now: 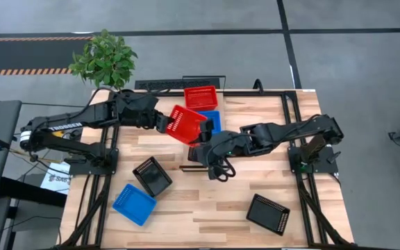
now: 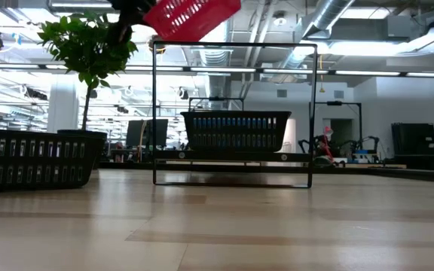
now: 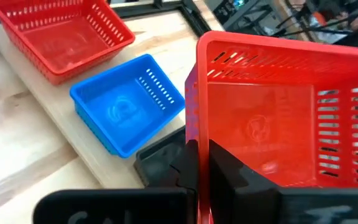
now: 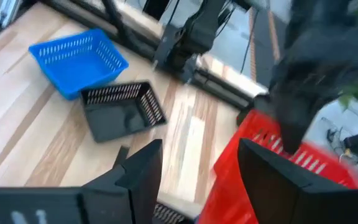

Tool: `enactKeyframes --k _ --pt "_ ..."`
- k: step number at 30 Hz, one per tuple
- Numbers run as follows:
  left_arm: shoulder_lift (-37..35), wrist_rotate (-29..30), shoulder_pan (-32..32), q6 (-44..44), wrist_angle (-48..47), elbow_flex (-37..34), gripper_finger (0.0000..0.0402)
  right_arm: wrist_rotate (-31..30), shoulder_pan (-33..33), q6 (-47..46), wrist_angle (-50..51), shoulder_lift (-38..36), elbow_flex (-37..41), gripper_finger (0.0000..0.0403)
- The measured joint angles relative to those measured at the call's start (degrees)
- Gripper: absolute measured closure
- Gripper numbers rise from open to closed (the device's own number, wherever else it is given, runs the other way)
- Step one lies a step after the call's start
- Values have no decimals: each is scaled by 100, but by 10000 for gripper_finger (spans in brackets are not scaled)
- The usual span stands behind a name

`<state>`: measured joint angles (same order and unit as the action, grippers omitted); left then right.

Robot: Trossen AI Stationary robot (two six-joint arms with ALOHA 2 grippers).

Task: Stack baskets on shelf by color
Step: Stack the red bin on the red bin on the shelf

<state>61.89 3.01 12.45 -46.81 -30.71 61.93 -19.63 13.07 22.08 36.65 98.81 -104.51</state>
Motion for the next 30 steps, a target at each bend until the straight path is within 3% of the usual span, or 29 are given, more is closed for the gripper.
enactKeyframes --k 10,23,30 --pt "371 -124 15 86 668 0 402 -1 -158 80 -71 -7 -11 179" --pt "493 -127 17 217 1018 -9 402 -137 -527 -1023 958 -7 -11 181" --pt "493 -142 19 217 1119 -9 402 -137 -563 -1068 987 -7 -11 229"
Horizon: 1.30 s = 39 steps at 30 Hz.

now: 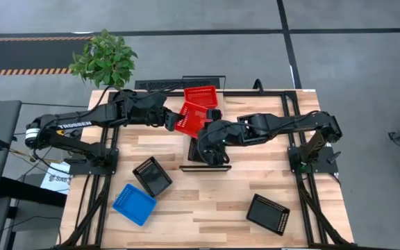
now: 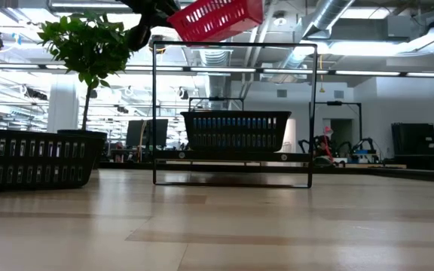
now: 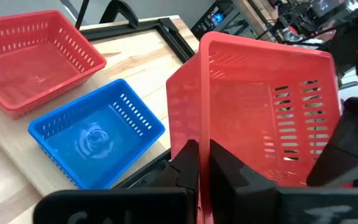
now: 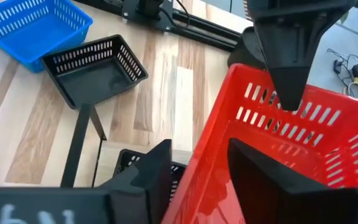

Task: Stack baskets on shelf by color
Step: Stack the red bin on the red bin on the shelf

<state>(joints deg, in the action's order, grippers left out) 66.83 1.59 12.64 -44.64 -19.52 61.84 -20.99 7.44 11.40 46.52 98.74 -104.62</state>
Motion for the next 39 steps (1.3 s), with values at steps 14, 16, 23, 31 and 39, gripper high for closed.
enactKeyframes --k 14,16,23,31,39 --pt "0 21 0 61 108 0 401 -44 -171 -560 626 -2 0 347" --pt "0 51 0 77 96 0 401 -167 -171 -570 640 -5 0 377" --pt "-4 24 0 199 132 0 361 -469 -177 -578 710 -7 0 396" --pt "-487 -993 121 646 355 -2 228 -439 -422 -297 1049 -13 0 400" --pt "-1557 -1190 521 821 -158 20 130 -156 -1130 617 1026 -4 16 401"
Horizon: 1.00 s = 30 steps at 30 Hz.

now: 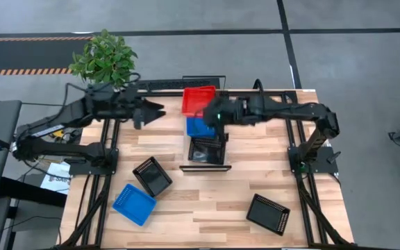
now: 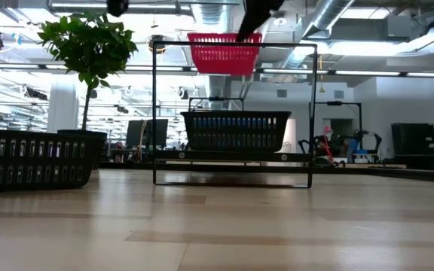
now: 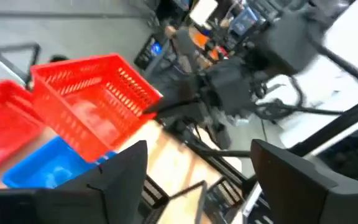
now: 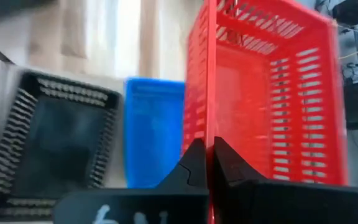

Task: Stack baskets on shelf by color
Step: Stack the red bin on the red bin on the shelf

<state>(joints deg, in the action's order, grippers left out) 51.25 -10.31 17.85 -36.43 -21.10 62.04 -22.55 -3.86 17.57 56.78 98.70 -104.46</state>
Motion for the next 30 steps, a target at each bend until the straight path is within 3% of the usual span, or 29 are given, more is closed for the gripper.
enactKeyframes --k 4,11,19,30 --pt "-397 114 89 249 -280 -7 122 511 -632 813 -247 5 63 401" --pt "-879 136 76 557 -604 -13 121 2542 -1798 1899 -941 13 741 401" --pt "-1025 161 78 685 -631 -13 121 3467 -2520 2501 -1924 17 1592 401" --pt "-1003 463 78 935 -641 -15 121 3747 -2892 2667 -2550 384 1814 401"
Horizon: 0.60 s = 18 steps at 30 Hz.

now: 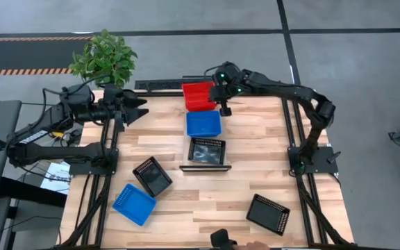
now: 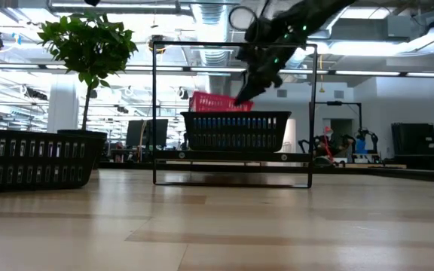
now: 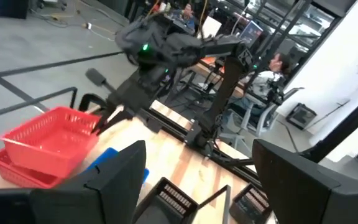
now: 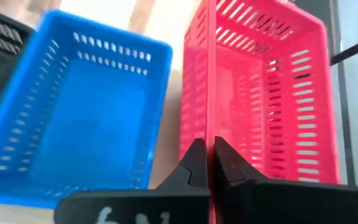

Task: Stack baskets on shelf by color
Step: Stack the red bin on the red bin on the shelf

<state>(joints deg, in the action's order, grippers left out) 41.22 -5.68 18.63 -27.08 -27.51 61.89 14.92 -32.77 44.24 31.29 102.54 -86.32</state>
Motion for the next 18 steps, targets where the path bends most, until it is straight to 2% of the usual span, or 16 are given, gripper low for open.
enactKeyframes --k 6,13,18 --pt "-1 109 0 42 -2 0 121 -160 -7 103 -121 378 -9 401" --pt "-3 173 0 54 0 0 121 -156 -41 125 -119 385 -15 401" --pt "-3 189 0 54 0 0 121 -156 -42 125 -66 385 -15 376"
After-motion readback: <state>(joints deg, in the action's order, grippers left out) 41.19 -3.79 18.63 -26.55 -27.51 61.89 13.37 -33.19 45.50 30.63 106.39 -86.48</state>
